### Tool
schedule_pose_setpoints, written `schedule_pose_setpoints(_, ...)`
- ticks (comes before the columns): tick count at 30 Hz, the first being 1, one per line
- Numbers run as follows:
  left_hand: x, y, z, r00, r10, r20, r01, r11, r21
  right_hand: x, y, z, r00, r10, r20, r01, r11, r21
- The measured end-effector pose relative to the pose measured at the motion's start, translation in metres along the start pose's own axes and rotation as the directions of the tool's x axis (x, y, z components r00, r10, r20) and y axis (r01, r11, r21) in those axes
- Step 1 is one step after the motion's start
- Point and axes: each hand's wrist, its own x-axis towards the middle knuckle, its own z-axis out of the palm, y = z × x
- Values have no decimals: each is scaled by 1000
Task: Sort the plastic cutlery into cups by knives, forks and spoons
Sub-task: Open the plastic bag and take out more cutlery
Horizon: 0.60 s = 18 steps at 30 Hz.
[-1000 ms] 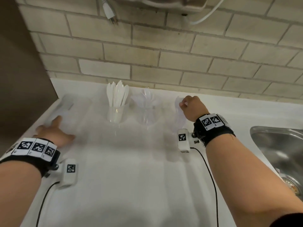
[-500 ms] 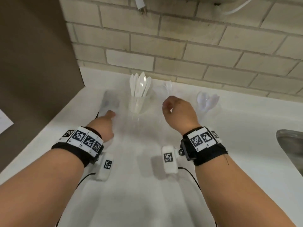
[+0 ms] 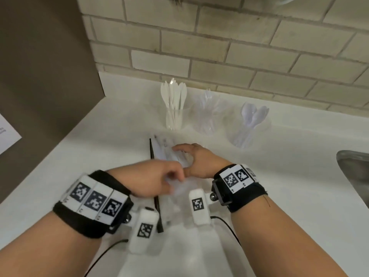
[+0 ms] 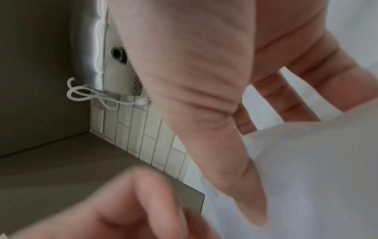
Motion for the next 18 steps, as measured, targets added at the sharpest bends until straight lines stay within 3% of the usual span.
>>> schedule_pose_setpoints(2, 0, -19, -6, 982, -142, -125, 150, 987, 60, -7, 5, -2, 999, 25, 44, -26, 999, 26)
schedule_pose_setpoints(5, 5, -26, 3, 958, -283, -48, 287, 941, 181, -12, 14, -1, 997, 41, 63, -44, 998, 50)
schedule_pose_setpoints(9, 16, -25, 16, 967, -256, -17, 255, 966, -38, -17, 29, 5, 999, 32, 25, -37, 970, 240)
schedule_pose_setpoints(13, 24, -16, 18, 975, -212, -62, 207, 974, -90, -27, 43, 19, 996, 31, 85, -74, 823, 563)
schedule_pose_setpoints(15, 26, -7, 18, 982, -157, -106, 145, 983, -115, -32, 42, 14, 988, 50, 144, -116, 858, 501)
schedule_pose_setpoints(17, 27, 0, 14, 983, -109, -151, 98, 992, -78, -36, 36, 1, 984, 127, 122, -148, 970, 190)
schedule_pose_setpoints(18, 27, 3, 9, 979, -84, -187, 75, 996, -55, -36, 34, -8, 987, 162, 20, -162, 987, 8)
